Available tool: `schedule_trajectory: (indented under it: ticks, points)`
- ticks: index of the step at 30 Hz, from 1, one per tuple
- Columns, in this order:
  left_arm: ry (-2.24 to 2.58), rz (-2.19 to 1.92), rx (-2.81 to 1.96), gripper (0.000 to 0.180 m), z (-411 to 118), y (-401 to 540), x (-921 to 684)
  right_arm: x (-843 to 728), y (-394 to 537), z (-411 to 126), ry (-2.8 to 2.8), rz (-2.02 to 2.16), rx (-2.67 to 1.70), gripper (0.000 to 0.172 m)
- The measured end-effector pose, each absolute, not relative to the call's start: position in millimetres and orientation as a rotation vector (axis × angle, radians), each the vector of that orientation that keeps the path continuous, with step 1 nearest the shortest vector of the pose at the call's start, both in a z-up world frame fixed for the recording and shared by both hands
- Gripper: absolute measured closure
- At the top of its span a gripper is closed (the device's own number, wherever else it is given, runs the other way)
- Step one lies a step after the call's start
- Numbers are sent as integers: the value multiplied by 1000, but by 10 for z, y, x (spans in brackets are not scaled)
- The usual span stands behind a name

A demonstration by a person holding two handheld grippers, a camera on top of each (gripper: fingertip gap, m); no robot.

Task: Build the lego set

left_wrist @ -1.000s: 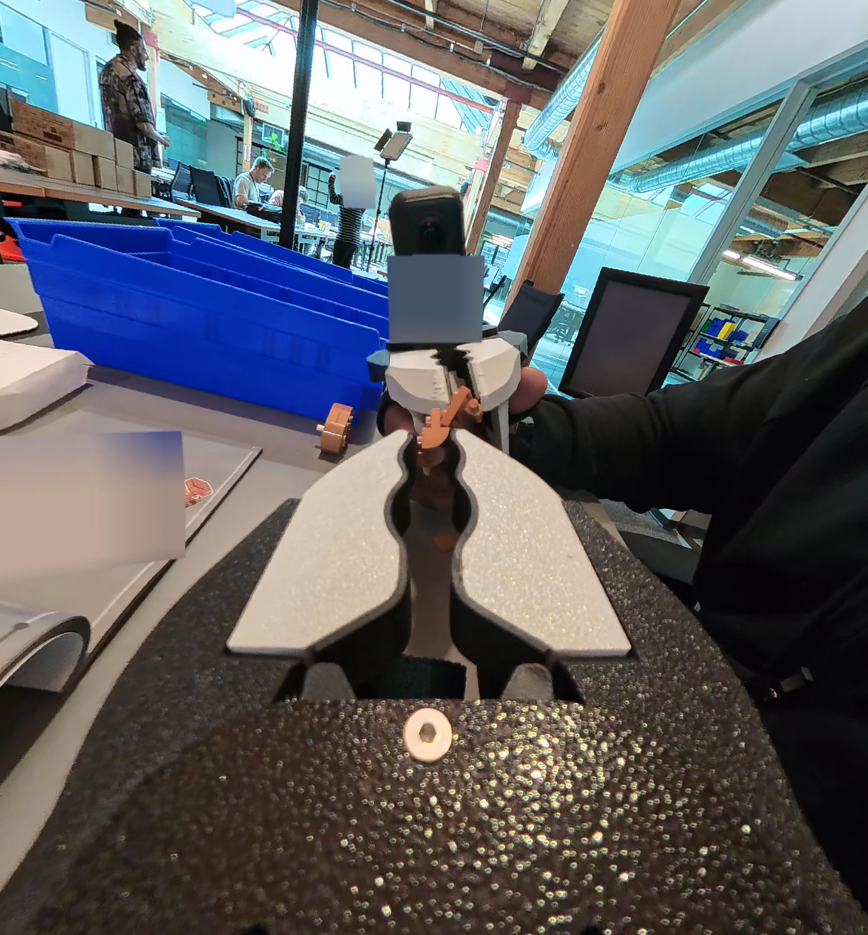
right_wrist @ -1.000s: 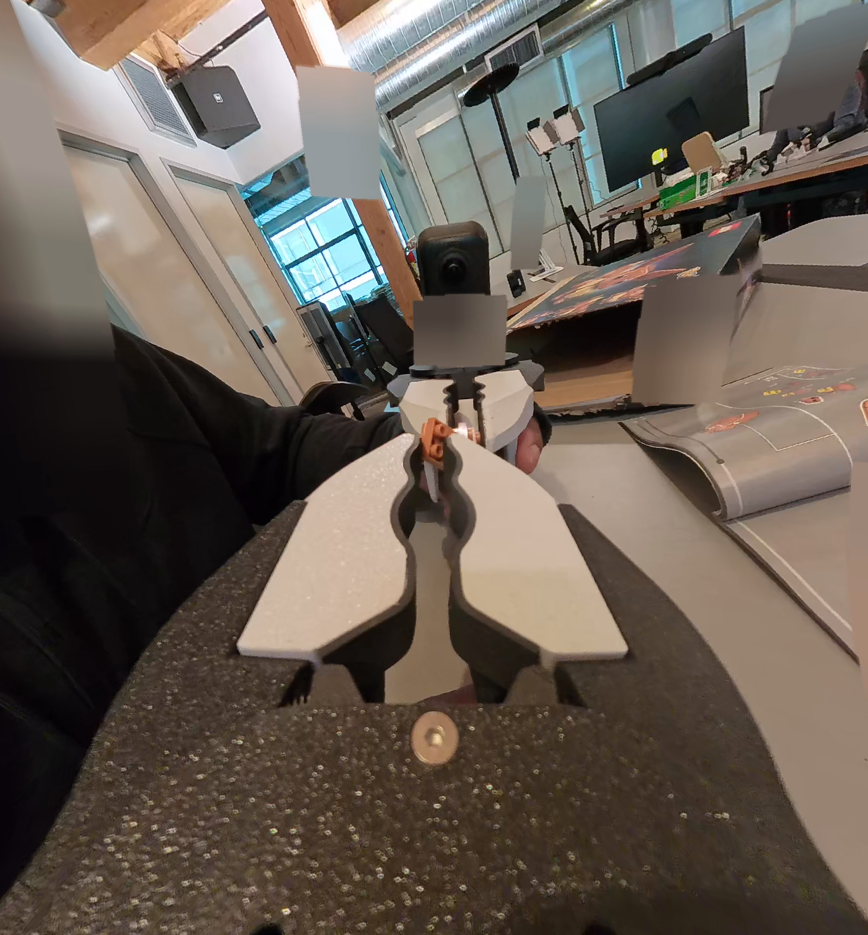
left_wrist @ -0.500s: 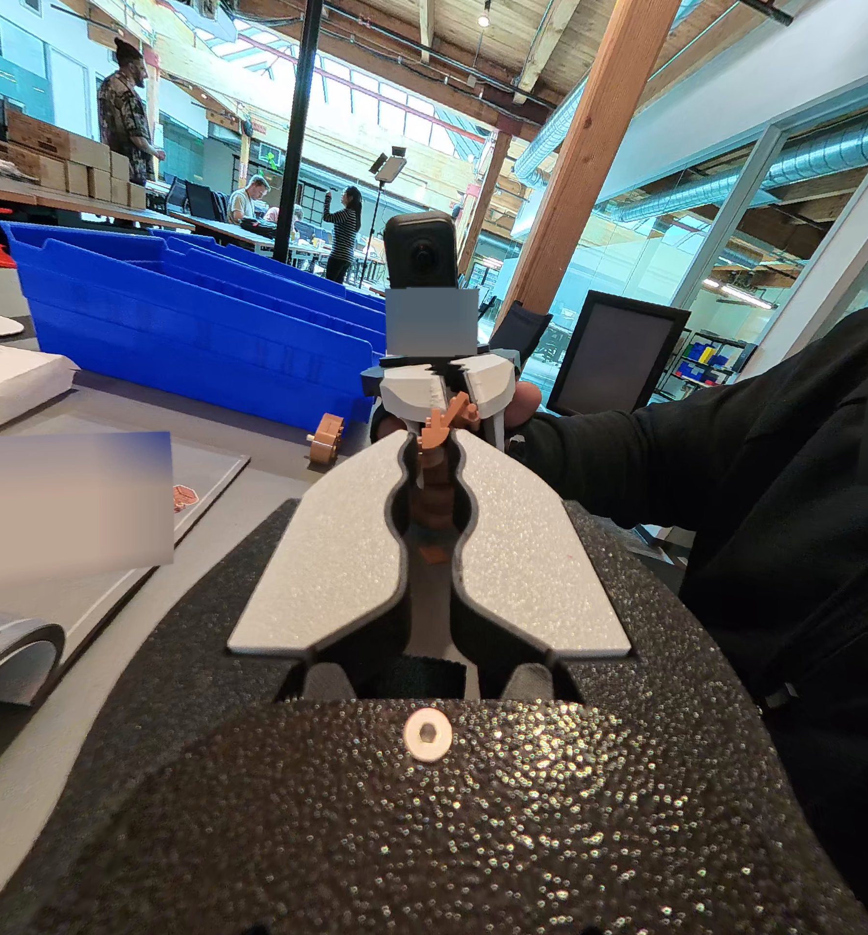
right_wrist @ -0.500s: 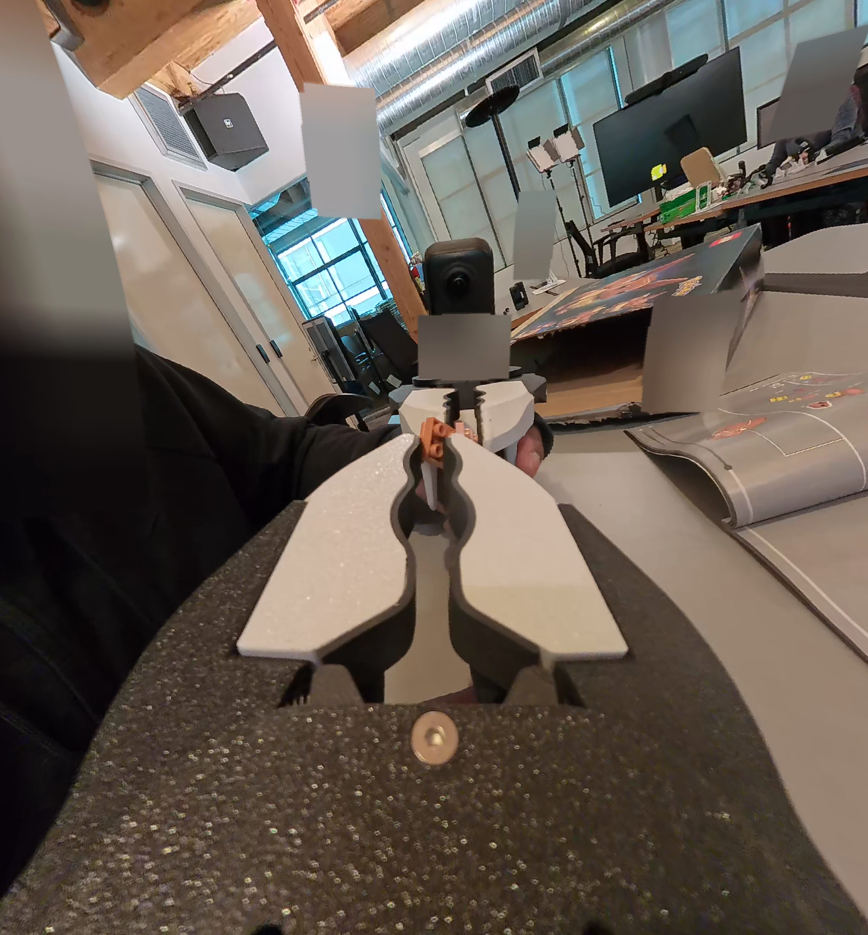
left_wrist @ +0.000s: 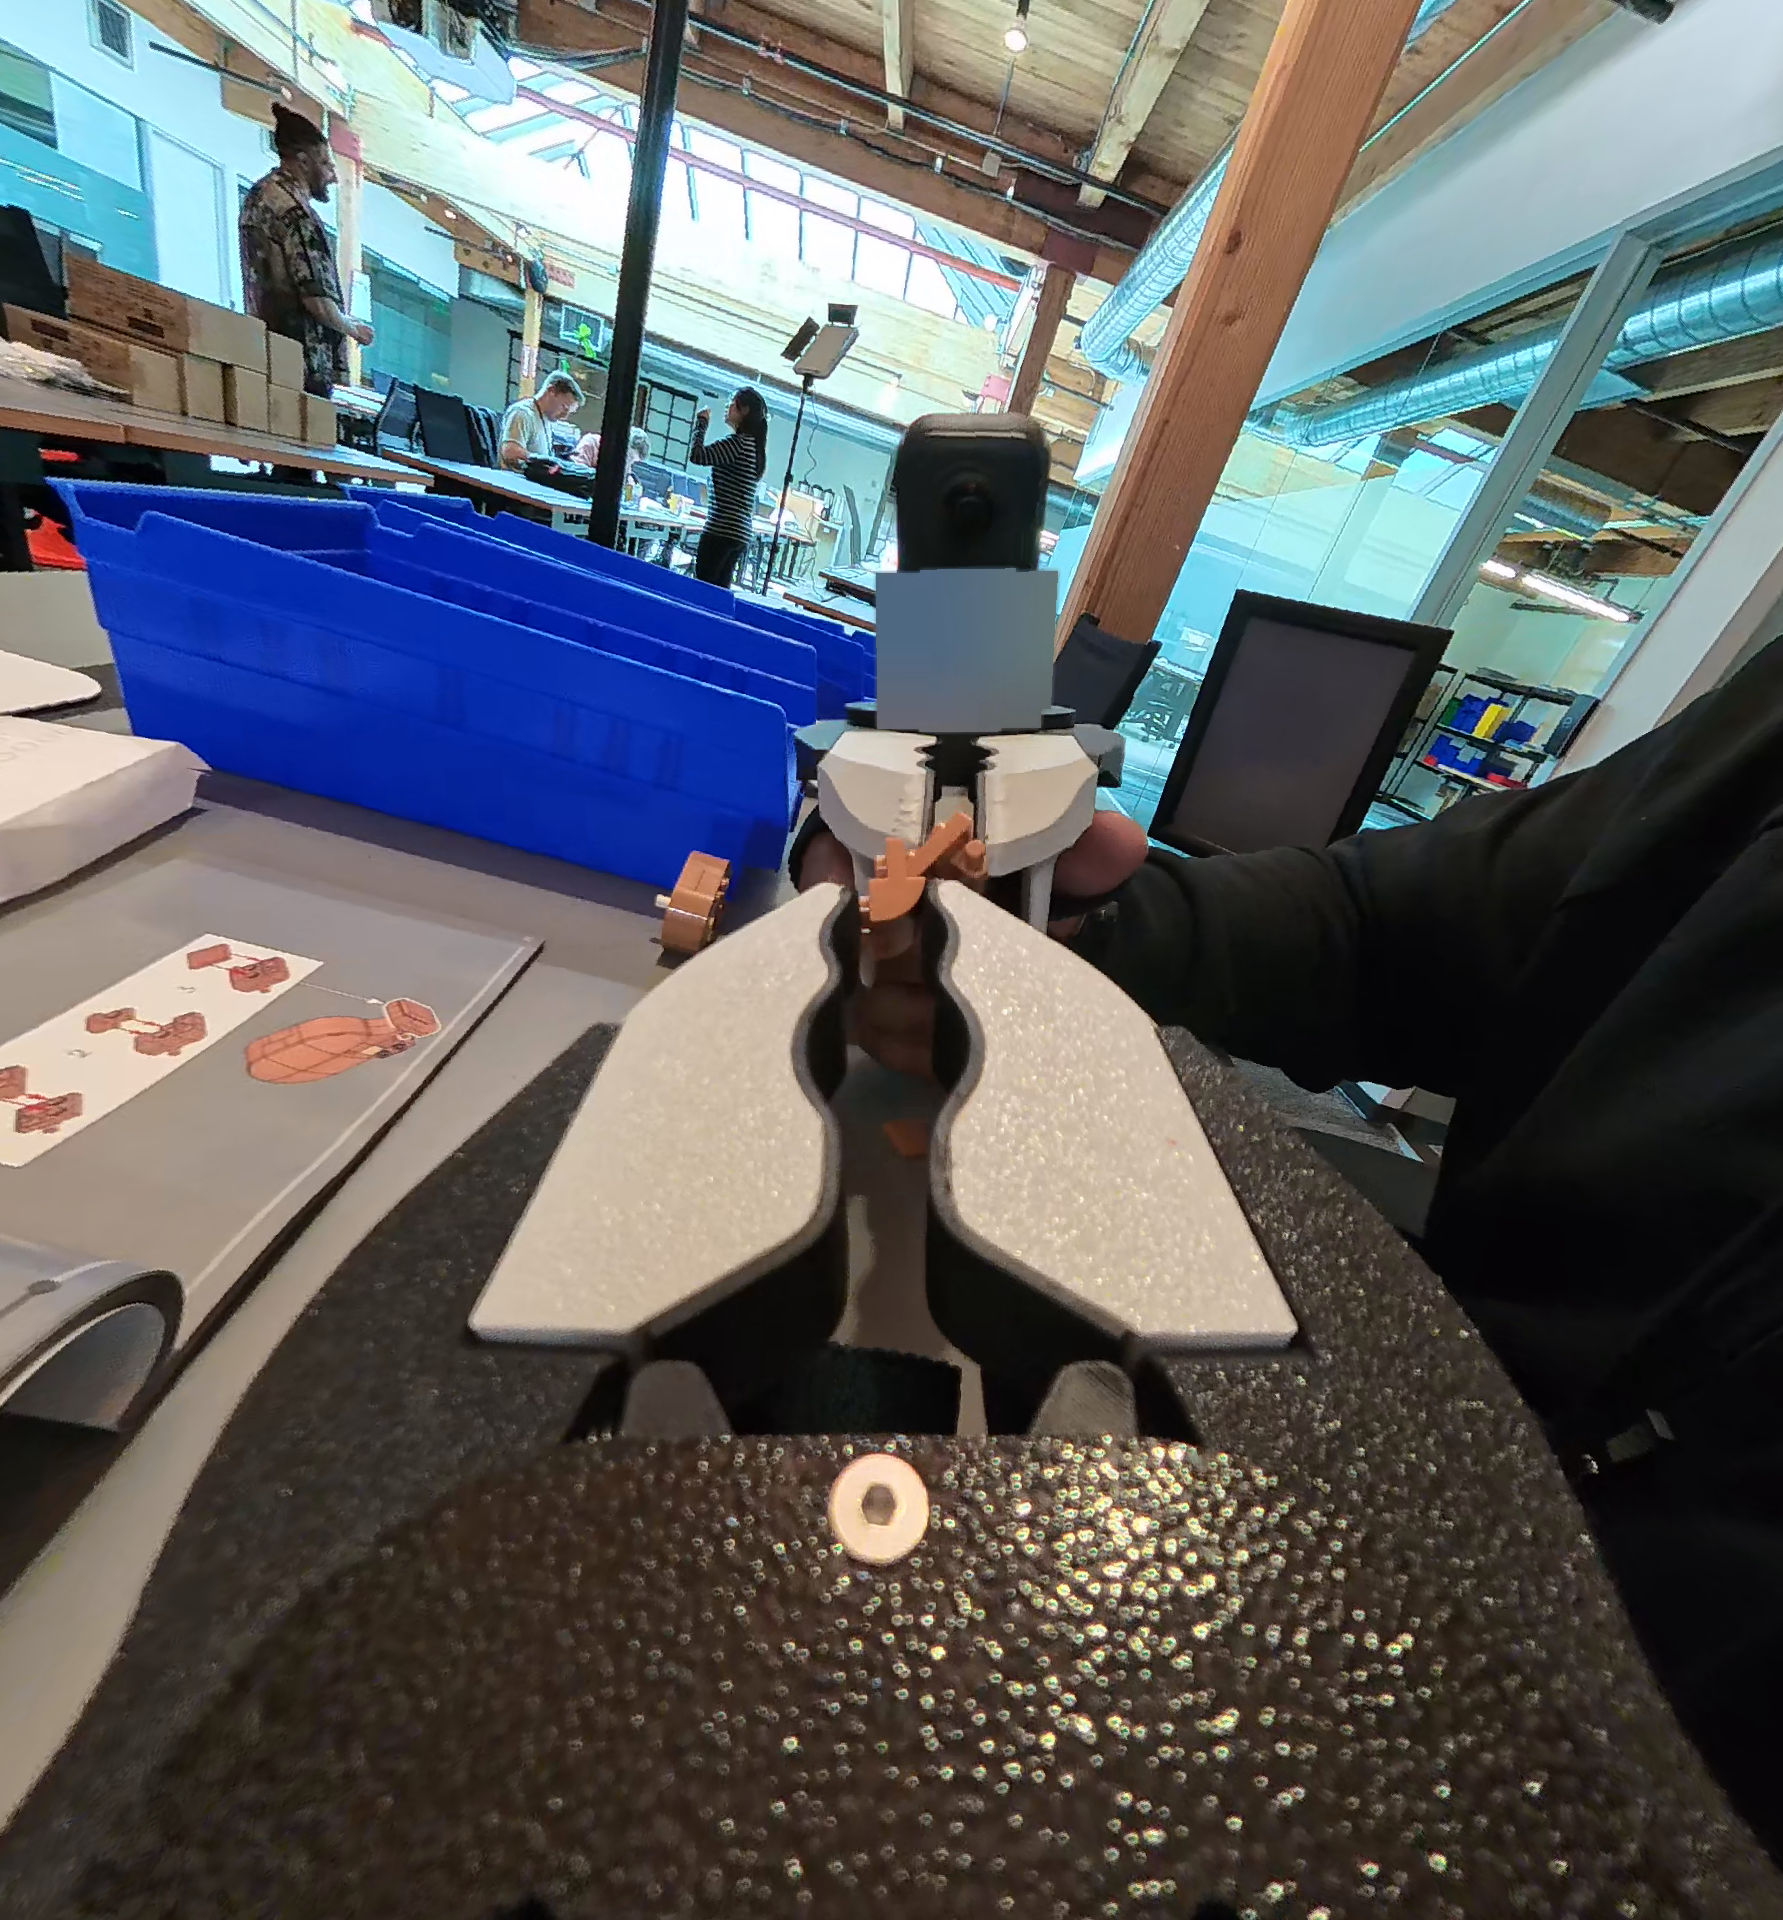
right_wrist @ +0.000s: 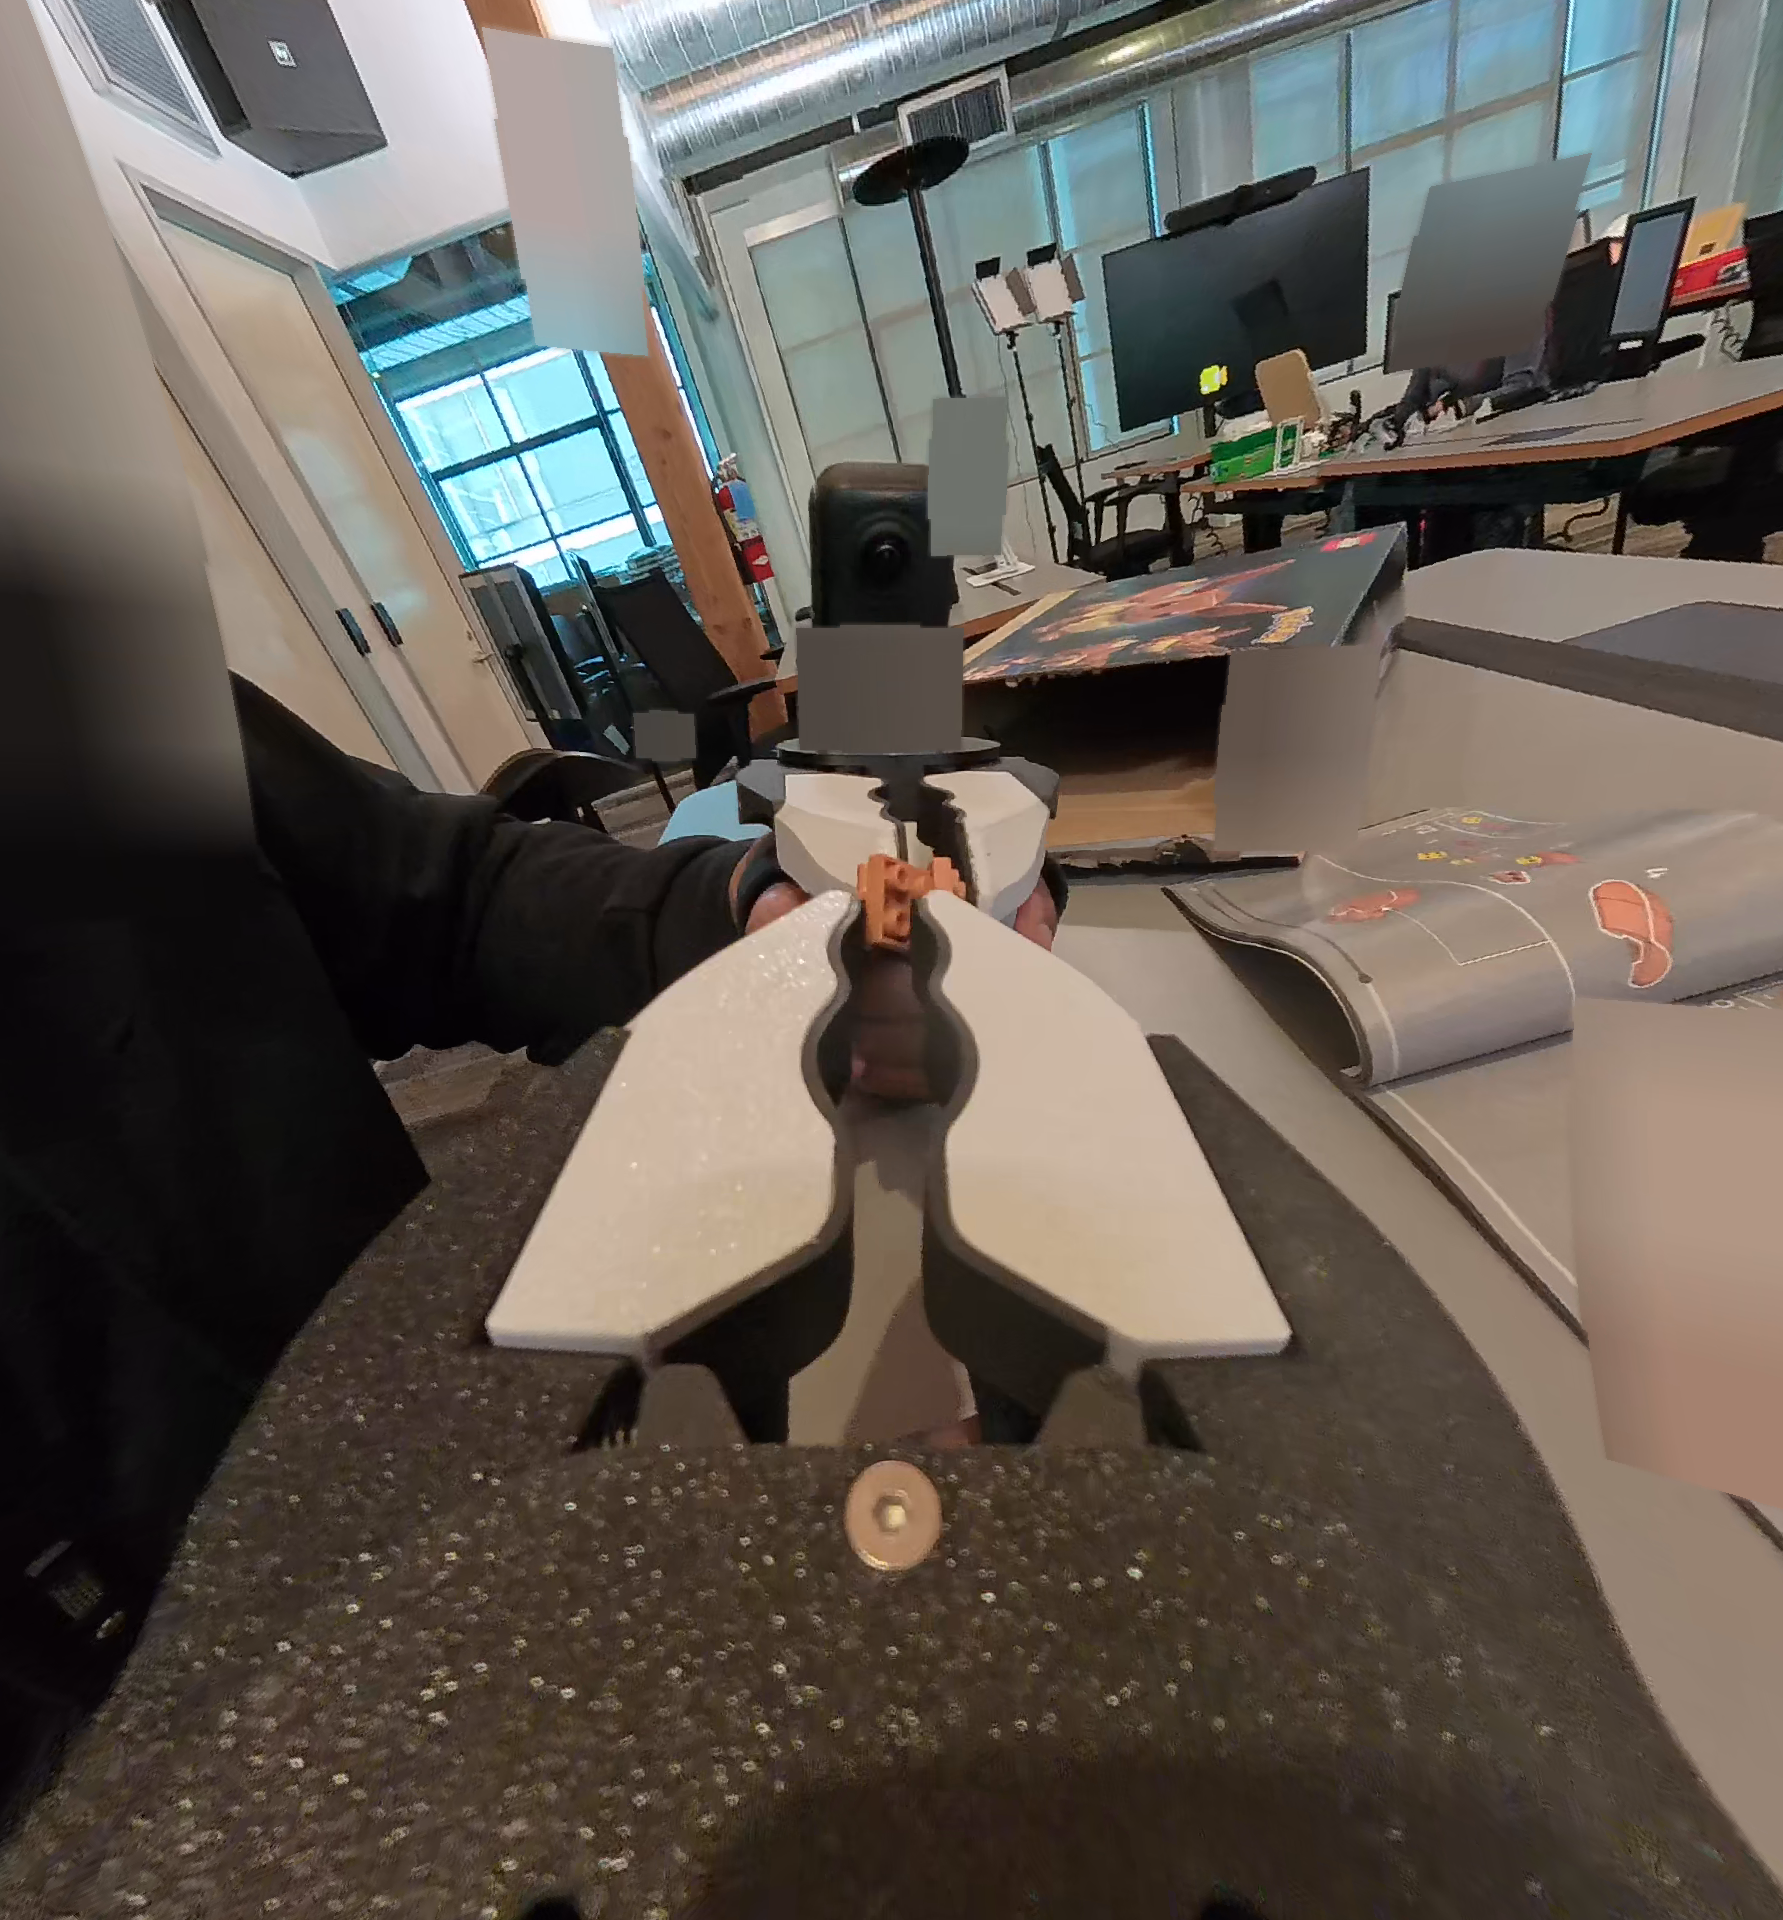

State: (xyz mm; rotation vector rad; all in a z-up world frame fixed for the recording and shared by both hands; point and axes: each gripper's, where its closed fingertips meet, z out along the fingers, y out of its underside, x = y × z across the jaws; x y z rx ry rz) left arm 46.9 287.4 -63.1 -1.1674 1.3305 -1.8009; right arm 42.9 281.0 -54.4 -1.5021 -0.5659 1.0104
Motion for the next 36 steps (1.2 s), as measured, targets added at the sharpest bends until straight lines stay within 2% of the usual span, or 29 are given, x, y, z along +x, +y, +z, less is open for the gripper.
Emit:
schedule_trajectory:
  ticks: [36]
  points:
    - [1319,-1852,-1190,170,-628,2897,446,478,2861,-561,-510,993,-1506,165]
